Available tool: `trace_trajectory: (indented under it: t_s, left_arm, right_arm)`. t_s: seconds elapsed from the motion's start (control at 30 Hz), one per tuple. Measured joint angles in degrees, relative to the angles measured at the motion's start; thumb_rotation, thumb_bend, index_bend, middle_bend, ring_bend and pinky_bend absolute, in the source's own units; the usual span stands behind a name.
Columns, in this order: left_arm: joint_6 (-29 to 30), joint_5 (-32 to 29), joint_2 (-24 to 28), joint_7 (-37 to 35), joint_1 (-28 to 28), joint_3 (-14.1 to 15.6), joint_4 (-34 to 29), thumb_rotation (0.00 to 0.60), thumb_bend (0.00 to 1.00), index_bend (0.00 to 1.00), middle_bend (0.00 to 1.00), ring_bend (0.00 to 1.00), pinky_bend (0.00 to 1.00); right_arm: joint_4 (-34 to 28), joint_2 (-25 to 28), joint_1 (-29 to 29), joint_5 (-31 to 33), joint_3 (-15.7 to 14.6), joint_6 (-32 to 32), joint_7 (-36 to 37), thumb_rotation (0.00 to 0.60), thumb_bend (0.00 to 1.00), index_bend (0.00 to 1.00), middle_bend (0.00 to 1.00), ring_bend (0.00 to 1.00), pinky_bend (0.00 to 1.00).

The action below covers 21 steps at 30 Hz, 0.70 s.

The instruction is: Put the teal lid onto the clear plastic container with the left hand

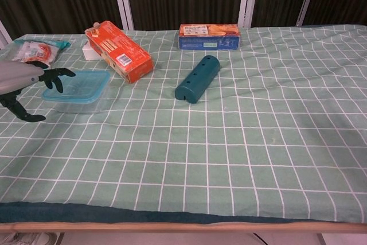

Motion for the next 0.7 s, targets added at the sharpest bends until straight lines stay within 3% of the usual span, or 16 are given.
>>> trace_trajectory:
  t_s: [0.53, 0.7]
  left_arm:
    - [-0.43, -0.03, -0.32, -0.13, 0.14, 0.11, 0.72, 0.6, 0.23, 0.0, 0.3, 0.26, 0.0]
    - [2.88, 1.33, 0.21, -0.23, 0.32, -0.75, -0.17, 0.6, 0.24, 0.0, 0.19, 0.19, 0.0]
  right_arm:
    - [-0.07, -0.04, 0.03, 0.08, -0.01, -0.16, -0.26, 0.6, 0.16, 0.0, 0.0, 0.0, 0.0]
    - [-0.1, 0.04, 0.02, 0.07, 0.02, -0.06, -0.06, 0.6, 0.16, 0.0, 0.0, 0.0, 0.0]
